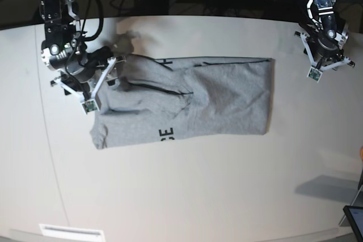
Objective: Fold the T-shirt properly
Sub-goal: 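Tug the pinched end outward with the right gripper to square it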
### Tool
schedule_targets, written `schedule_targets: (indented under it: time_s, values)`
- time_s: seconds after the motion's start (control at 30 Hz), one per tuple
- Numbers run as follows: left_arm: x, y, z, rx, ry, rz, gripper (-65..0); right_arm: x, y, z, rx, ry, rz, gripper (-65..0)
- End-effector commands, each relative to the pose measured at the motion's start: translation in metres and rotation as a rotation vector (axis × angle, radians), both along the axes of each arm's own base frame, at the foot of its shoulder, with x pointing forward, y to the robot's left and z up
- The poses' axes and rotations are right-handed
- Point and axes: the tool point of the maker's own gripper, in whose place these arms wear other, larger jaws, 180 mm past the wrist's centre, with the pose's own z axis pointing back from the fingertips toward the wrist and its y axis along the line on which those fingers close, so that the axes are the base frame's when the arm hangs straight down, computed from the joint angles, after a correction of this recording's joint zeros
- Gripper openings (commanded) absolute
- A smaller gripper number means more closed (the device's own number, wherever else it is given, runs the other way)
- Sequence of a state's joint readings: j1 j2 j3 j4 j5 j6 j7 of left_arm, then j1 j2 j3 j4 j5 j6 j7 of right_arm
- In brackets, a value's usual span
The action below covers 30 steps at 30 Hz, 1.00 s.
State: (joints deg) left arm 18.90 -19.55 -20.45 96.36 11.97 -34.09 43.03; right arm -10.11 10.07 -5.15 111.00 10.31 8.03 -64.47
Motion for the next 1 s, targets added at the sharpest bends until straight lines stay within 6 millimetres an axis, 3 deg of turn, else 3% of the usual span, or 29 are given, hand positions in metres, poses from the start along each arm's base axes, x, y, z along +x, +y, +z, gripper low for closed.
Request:
schedule_targets:
  time_s: [0.0,0.27,0.57,0.7,0.87,0.97]
  values:
    - [0.004,0.003,0.006,0.013,-0.012,-0.012,-43.2,0.010,0.001,0.011,0.011,-0.053,-0.001,-23.1]
    - [-0.005,0.007,-0.007,-0.003,0.026,0.010,-43.2,0.002,0.001,0.005,0.014,-0.039,-0.001,-23.1]
    - [-0.006,0.007,-0.009,-0.005,0.028,0.012,-43.2,-0.003,0.010,0.001,0.042,-0.039,-0.001,-24.1]
    - [-0.005,0.007,-0.008,-0.004,0.025,0.011,-43.2,-0.007,0.014,-0.011,0.059,-0.012,-0.007,-31.6]
    - [-0.006,0.008,-0.008,-0.004,0.028,0.011,-43.2,-0.005,0.016,-0.012,0.068,-0.022,-0.009,-39.6]
    - [-0.006,0.008,-0.008,-0.004,0.028,0.011,-43.2,-0.005,0.015,-0.012,0.065,-0.022,-0.008,-48.5]
